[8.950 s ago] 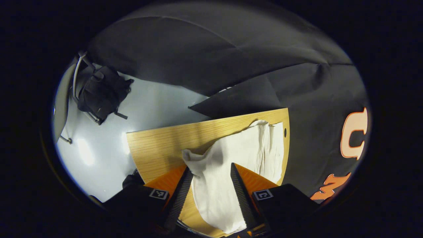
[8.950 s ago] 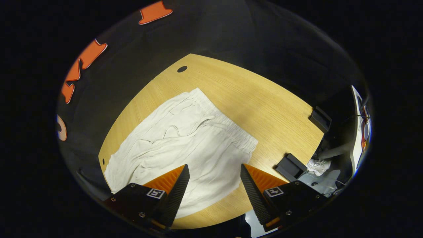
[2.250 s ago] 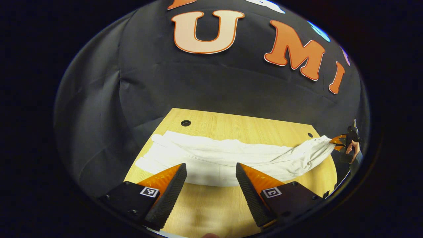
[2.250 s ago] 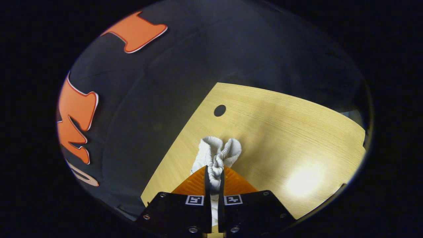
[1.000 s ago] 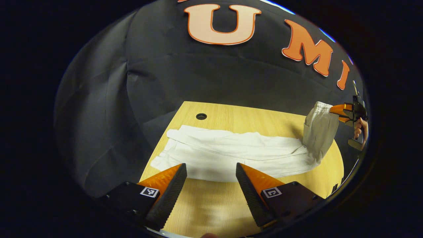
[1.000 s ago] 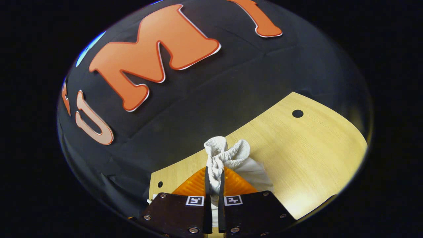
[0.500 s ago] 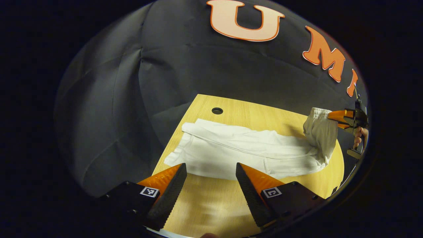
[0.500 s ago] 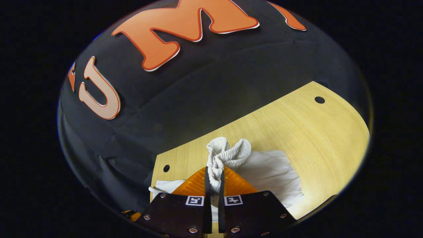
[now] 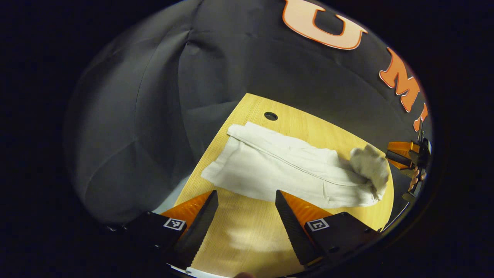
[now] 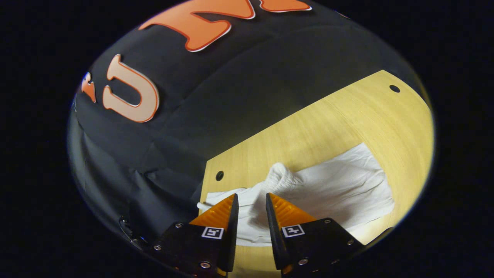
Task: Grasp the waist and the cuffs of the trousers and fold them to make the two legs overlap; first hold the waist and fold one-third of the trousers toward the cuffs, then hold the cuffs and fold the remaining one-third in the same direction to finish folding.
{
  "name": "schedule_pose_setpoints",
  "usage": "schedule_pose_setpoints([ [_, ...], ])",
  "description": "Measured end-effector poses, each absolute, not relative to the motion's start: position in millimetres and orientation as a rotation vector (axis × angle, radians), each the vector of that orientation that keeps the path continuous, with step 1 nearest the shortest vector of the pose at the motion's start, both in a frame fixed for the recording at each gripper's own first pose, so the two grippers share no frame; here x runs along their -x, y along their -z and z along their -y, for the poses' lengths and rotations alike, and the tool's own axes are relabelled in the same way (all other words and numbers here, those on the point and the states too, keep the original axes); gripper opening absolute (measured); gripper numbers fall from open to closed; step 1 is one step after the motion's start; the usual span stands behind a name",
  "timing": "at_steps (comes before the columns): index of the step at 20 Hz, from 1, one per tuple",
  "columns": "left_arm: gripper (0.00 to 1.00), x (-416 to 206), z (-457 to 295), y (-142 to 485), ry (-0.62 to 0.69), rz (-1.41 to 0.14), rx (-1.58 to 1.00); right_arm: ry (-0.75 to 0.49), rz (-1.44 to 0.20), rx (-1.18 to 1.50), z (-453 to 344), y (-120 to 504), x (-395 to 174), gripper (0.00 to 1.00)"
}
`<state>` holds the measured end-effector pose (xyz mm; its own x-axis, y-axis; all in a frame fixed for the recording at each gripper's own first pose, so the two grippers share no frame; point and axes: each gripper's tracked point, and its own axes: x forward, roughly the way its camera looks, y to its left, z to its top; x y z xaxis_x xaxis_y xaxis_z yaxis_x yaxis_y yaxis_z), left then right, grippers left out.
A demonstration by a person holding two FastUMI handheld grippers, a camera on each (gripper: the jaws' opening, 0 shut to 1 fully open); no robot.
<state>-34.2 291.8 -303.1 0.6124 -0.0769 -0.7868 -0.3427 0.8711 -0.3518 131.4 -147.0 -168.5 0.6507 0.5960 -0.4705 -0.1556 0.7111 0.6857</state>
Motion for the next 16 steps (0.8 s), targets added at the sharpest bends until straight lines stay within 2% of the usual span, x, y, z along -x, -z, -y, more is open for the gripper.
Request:
schedule_pose_setpoints([
  [1,0.98,37.6,-293.5,309.6,-0.161,-0.916,0.537,-0.463,-0.738,-0.648,151.1,167.1,-133.9,0.43],
  [7,1.0,42.6,-298.3,339.0,-0.195,-0.96,0.888,-0.418,-0.674,-0.594,181.0,156.9,-131.3,0.78],
  [8,0.96,41.1,-296.3,347.4,-0.212,-0.965,0.947,-0.403,-0.664,-0.592,188.4,155.2,-129.6,0.8],
  [11,1.0,40.4,-308.1,370.8,-0.276,-0.952,1.077,-0.346,-0.643,-0.588,220.7,154.7,-124.8,0.83],
  [16,0.99,33.7,-331.2,395.4,-0.342,-0.947,1.196,-0.284,-0.609,-0.588,259.4,147.9,-117.4,0.85],
])
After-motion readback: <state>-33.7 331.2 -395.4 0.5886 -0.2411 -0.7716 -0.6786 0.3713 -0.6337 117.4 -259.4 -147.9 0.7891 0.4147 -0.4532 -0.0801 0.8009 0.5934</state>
